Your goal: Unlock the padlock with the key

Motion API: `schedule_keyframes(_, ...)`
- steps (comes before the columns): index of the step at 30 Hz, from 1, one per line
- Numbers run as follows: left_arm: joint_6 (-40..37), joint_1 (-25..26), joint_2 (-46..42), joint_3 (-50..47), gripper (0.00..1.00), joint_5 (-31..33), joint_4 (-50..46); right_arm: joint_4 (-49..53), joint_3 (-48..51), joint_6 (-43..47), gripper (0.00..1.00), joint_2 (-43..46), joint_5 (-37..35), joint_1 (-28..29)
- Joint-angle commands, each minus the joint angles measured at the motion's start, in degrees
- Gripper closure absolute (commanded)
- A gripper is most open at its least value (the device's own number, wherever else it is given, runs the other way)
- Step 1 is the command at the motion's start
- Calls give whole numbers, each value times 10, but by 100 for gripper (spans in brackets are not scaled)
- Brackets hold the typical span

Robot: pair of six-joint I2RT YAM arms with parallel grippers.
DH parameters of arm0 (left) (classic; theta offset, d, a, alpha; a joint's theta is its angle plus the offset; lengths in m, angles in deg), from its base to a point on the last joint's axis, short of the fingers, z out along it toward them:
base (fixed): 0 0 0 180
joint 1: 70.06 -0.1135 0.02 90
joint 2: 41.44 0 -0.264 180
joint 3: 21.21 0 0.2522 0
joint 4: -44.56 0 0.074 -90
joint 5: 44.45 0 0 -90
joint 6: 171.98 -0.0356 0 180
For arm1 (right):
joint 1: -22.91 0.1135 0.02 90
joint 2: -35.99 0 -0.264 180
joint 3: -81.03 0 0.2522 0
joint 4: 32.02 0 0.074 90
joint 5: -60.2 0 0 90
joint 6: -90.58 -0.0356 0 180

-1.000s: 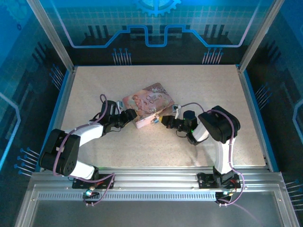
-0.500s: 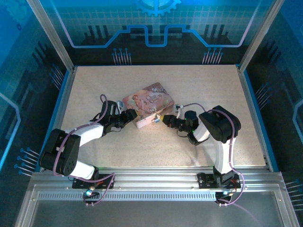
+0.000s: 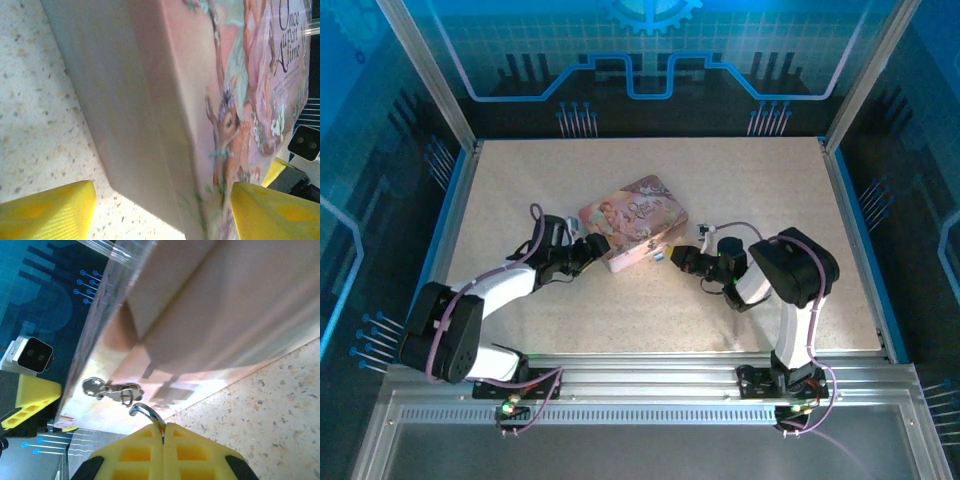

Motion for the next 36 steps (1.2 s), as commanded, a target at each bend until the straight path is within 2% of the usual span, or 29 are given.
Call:
schedule_keyframes(1,-14,3,-49,8,25,18,-71,45,14,33,100,51,-2,-12)
schedule_keyframes(8,-44,-10,-131,21,20,53,-143,200,13,80,100,148,27,-12)
schedule_keyframes(16,-62,-34,-191,14,15,88,-183,513,-27,203,100,300,32,-6)
schedule_keyframes(20,-67,-41,-197,11,15,90,-188,564,-24,219,100,346,62,-3)
schedule_keyframes(24,-76,-48,-199,14,14,94,-200,666,-42,245,100,369,84,0)
schedule_keyframes(30,-77,-56,-209,10,12,97,-207,778,-42,289,100,412,61,1)
schedule_keyframes(36,-72,-58,-210,7,11,94,-204,793,-30,293,99,400,57,2)
